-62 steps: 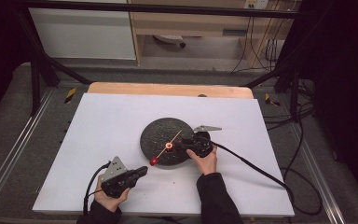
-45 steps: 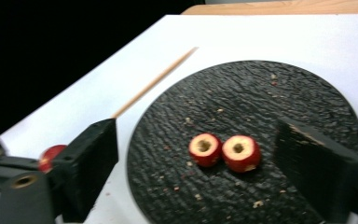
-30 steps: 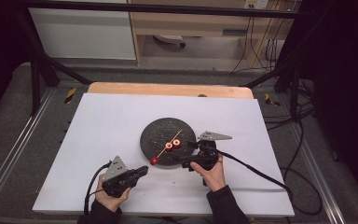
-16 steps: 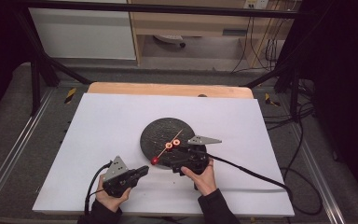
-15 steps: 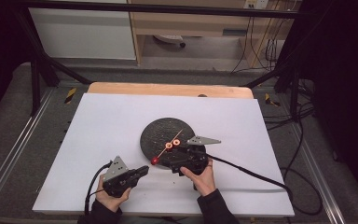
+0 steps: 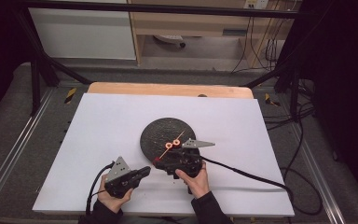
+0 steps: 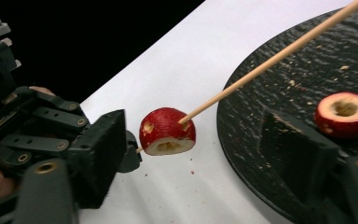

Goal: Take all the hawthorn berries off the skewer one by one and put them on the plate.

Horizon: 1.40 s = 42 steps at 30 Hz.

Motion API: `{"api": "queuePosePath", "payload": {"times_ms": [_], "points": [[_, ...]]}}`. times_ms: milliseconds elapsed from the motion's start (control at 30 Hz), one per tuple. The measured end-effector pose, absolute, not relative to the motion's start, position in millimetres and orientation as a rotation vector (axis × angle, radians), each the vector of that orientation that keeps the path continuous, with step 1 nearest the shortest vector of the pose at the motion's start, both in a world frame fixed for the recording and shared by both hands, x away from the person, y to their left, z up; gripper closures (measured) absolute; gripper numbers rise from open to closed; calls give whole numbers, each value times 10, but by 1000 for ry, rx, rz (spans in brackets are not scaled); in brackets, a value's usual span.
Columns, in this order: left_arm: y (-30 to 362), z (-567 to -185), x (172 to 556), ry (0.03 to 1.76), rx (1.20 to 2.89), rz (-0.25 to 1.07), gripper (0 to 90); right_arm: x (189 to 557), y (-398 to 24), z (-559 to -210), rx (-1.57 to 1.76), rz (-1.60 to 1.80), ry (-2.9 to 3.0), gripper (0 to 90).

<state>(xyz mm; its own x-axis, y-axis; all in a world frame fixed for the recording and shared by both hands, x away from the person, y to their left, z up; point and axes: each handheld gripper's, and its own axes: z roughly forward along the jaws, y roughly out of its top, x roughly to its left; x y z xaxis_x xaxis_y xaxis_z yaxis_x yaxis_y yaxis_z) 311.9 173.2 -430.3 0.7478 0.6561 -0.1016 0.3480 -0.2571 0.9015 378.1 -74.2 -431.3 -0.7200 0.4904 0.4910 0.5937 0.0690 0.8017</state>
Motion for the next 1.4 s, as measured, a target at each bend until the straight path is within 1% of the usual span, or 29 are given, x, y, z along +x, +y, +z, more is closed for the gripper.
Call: {"api": "queuePosePath", "payload": {"times_ms": [133,333,400,633,867,1400], "points": [[1722,-4301,3115,771,1871,359,881,3782,-739,-4318,-1123,-1747,-2215,368],[1697,-4304,3111,765,1873,354,881,3783,-732,-4330,-1102,-1737,-2190,459],[1694,-4303,3111,764,1870,356,881,3780,-732,-4330,-1092,-1737,-2185,505],[1690,-4310,3113,761,1875,356,881,3774,-737,-4326,-1063,-1725,-2176,602],[1695,-4303,3108,759,1869,357,881,3780,-744,-4311,-1067,-1732,-2170,608],[1734,-4271,3098,756,1853,361,881,3881,-877,-4090,-1100,-1778,-2206,611]]}}
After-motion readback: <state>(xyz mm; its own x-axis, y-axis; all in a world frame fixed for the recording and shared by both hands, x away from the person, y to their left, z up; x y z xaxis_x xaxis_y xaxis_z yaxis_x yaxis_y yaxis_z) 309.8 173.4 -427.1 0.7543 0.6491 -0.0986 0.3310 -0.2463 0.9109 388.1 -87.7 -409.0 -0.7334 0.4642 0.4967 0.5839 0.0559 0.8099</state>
